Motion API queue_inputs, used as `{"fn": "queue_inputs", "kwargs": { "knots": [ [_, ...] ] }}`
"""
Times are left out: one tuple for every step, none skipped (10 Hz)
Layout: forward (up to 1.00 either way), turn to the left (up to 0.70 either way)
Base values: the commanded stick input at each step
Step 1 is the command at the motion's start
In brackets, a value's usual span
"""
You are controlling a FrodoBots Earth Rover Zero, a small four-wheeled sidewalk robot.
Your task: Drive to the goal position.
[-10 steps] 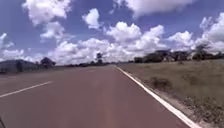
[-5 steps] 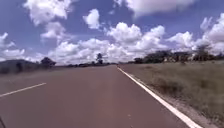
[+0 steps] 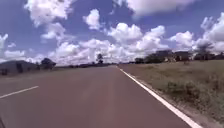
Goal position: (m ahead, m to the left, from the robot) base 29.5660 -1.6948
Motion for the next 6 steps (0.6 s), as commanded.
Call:
{"fn": "queue_inputs", "kwargs": {
  "knots": [
    [1.0, 0.0],
    [1.0, 0.0],
    [1.0, 0.0],
    [1.0, 0.0],
    [1.0, 0.0],
    [1.0, 0.0]
  ]
}}
